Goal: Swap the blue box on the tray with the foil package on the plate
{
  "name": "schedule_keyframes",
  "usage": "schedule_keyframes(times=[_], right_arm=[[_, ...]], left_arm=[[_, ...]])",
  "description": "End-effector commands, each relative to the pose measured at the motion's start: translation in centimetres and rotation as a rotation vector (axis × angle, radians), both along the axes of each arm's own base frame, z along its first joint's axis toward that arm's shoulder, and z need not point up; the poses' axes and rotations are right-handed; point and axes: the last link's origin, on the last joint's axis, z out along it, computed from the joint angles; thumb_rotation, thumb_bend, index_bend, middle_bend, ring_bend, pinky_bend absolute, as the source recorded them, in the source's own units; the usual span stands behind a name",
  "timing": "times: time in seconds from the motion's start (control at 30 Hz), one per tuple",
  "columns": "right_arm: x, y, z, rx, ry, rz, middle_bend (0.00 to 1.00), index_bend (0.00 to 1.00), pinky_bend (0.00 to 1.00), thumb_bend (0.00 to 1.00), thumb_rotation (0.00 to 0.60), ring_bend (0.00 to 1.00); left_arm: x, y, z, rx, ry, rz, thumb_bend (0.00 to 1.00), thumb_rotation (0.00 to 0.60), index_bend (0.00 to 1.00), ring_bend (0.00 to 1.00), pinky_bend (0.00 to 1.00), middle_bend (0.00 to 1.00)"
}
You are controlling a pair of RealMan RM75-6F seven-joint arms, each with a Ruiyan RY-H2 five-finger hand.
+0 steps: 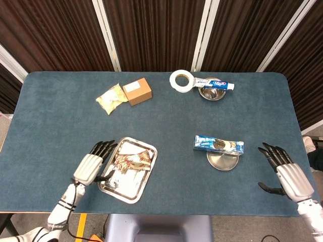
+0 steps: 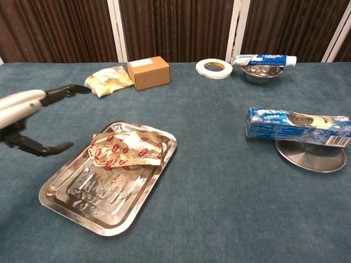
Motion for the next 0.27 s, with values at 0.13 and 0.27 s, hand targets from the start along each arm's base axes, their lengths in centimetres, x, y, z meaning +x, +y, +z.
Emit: schedule_keyframes(times=[0.13, 0.27], right_arm=[[0.5, 2.3, -2.0, -0.013, 0.130, 0.023, 0.00, 0.00, 0.00, 0.30, 0.600, 0.00], [1.0, 3.2, -3.0, -0.012, 0.171, 0.030, 0.00, 0.00, 0.00, 0.30, 0.600, 0.00]], left_arm=[[-6.6, -8.5, 7.4, 0.243, 0.075, 0.045, 0.36, 0.600, 0.00, 0.00, 0.05, 0.00], [-8.2, -9.1, 8.6, 0.321, 0.112, 0.014, 0.36, 0.600, 0.00, 0.00, 0.05, 0.00]])
